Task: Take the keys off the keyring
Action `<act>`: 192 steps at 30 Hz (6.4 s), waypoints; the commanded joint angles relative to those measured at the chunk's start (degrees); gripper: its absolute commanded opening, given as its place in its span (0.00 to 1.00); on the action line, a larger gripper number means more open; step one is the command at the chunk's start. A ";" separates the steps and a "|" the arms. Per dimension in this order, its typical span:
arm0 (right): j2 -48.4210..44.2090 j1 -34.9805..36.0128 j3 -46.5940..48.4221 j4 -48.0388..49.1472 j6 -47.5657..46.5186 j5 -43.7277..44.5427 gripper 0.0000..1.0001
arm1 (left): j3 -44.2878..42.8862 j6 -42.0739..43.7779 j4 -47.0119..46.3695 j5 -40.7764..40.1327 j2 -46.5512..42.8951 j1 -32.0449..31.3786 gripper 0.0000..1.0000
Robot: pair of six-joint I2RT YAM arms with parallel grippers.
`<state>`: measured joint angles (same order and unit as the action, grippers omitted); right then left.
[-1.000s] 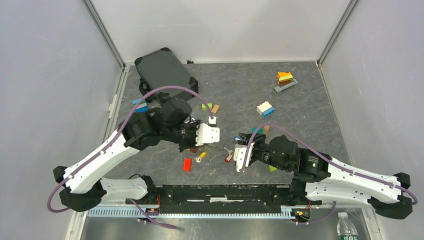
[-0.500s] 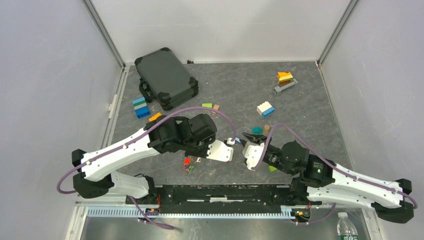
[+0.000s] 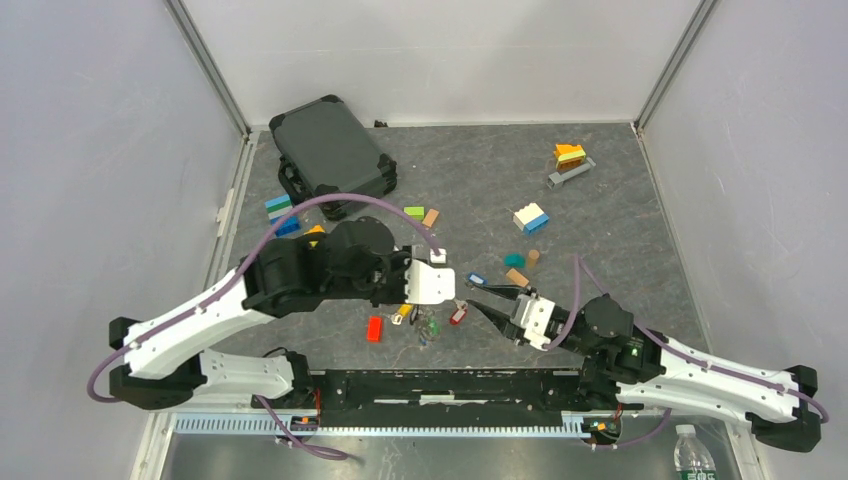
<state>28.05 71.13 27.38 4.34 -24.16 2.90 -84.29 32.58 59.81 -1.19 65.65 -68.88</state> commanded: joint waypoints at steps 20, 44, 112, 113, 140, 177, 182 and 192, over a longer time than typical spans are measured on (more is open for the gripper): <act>7.82 0.06 -2.59 26.25 26.06 -0.44 0.37 | 2.67 -18.75 -18.53 2.48 -4.48 -0.19 0.02; 11.33 0.76 -3.50 31.46 28.65 1.48 0.33 | 3.06 -26.02 -22.50 3.94 -3.41 -0.19 0.02; 13.98 0.85 -3.64 31.58 31.69 2.38 0.39 | 5.66 -27.23 -26.37 4.41 -3.44 -0.16 0.02; 14.00 0.88 -3.68 31.24 31.49 2.49 0.41 | 5.72 -27.20 -26.37 4.23 -3.65 -0.15 0.02; 15.08 1.17 -3.29 21.09 27.02 9.81 0.43 | 7.29 -27.87 -26.24 1.42 -5.43 -0.12 0.02; 16.57 1.24 -1.95 -4.21 37.17 20.83 0.49 | 35.49 -62.23 -44.78 4.65 -26.02 19.07 0.02; 17.44 1.20 -1.35 -6.44 35.69 17.70 0.50 | 37.34 -60.33 -42.80 0.23 -27.14 19.05 0.03; 23.77 1.20 -0.24 -8.73 35.58 5.94 0.51 | 48.75 -68.94 -39.30 -9.22 -29.61 19.05 0.51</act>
<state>49.98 72.01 25.69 -4.95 10.87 13.87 -39.81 -30.04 19.44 -6.15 37.04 -50.11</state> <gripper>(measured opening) 0.507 0.438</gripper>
